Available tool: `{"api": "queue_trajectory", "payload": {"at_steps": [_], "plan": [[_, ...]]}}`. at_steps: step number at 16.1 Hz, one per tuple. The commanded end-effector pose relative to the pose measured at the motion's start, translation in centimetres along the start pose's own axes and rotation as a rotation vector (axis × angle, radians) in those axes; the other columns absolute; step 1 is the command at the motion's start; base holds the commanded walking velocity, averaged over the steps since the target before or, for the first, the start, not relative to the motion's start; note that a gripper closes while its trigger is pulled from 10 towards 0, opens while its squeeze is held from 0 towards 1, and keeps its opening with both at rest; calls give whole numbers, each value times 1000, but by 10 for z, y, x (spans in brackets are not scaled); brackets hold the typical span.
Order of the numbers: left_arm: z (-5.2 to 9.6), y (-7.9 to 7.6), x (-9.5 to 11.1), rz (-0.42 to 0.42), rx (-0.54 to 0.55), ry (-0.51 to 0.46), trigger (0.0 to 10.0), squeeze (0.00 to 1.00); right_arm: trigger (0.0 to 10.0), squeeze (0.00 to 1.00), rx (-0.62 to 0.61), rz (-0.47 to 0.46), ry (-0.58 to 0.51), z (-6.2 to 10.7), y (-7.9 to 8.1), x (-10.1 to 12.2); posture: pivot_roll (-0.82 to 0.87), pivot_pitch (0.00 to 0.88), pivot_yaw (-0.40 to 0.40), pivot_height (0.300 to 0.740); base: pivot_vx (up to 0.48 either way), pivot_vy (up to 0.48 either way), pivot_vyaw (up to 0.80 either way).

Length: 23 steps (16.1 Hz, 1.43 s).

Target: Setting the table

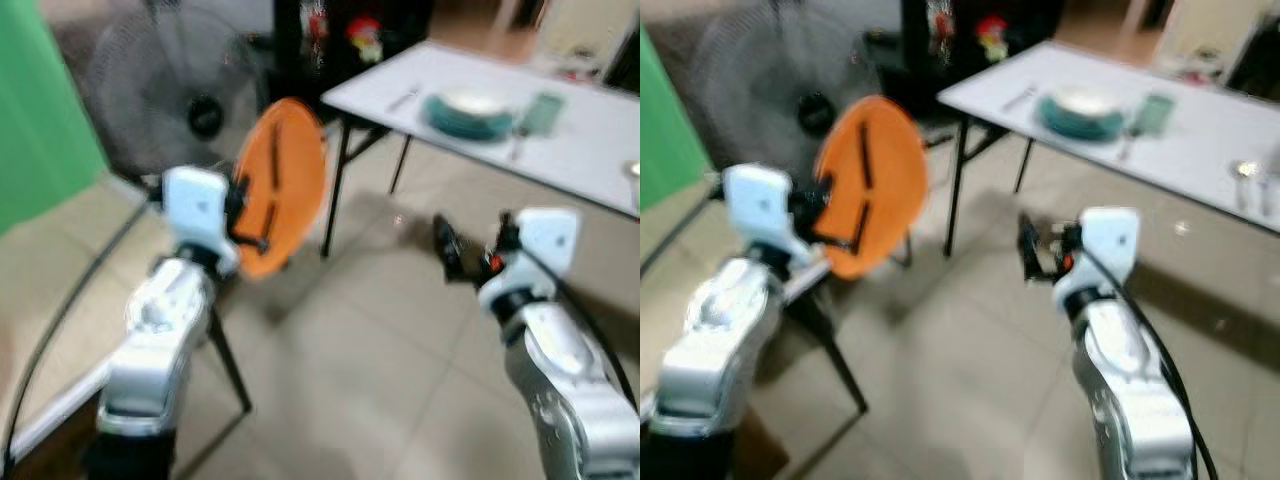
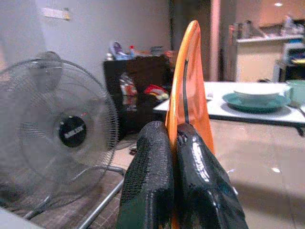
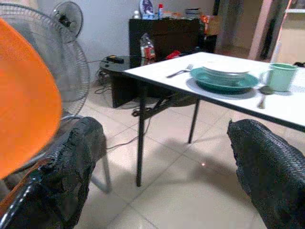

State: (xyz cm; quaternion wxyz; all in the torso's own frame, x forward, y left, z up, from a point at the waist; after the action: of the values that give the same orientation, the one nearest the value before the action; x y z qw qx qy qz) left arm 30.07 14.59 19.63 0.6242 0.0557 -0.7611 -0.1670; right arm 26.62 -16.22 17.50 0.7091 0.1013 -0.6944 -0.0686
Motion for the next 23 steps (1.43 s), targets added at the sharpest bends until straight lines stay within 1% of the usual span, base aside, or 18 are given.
{"api": "queue_trajectory", "payload": {"at_steps": [1, 4, 6, 8, 10, 13, 16, 19, 21, 23], "plan": [[-3, -4, 9, 5, -13, -48, 10000, 0, 10000, 0, -32, 9, -20, 3, -7, 4, 58, 0, 39, 740, 0, -412, 0], [-4, -7, 8, 1, -29, -51, 10000, 0, 10000, 0, -40, 19, -16, 4, -10, 2, 59, 0, 43, 740, 0, -375, 0], [-2, -7, 4, 5, -35, -35, 10000, 0, 10000, 0, -56, 16, -17, 5, -11, 2, 56, 0, 46, 740, 0, 0, 0], [-2, -8, 0, 7, -42, -22, 10000, 0, 10000, 0, -60, 12, -15, 6, -12, 1, 49, 0, 52, 740, 0, 0, -700], [-1, -11, -1, 4, -67, -29, 10000, 0, 10000, 0, -63, 6, -14, 6, -13, 1, 45, 0, 51, 740, 0, 0, -800], [1, -15, -2, 9, -90, -32, 10000, 0, 10000, 0, -77, 2, -19, 7, -16, 2, 43, 0, 48, 740, 0, 0, 0], [1, -17, -1, 20, -99, -40, 10000, 0, 10000, 0, -84, -3, -20, 7, -17, 3, 44, 0, 46, 740, 0, 0, -800], [2, -15, -4, 37, -89, -31, 10000, 0, 10000, 0, -88, -9, -21, 8, -18, 2, 44, 0, 43, 740, 289, 0, 0], [3, -10, -8, 41, -72, -18, 10000, 0, 10000, 0, -83, -5, -22, 8, -17, 2, 47, 0, 37, 740, 317, 0, -800], [3, -9, -8, 41, -69, -18, 10000, 0, 10000, 0, -81, -3, -22, 8, -17, 2, 47, 0, 36, 740, 321, 0, -800]]}}
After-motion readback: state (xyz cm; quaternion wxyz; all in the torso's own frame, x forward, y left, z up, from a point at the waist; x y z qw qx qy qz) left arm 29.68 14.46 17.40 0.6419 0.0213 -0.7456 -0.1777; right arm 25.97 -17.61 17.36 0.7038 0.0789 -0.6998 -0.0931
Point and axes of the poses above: a point about 5 cm out from each wrist's last joint towards the gripper, its own z axis pointing back from the gripper into the wrist, its own x axis along the axis of the wrist's last joint, y = z × x, the point moved 2 cm from there along -z, pointing out of the wrist towards the gripper, and after that the axes turned 13 degrees about -z, right-handed, at the moved point
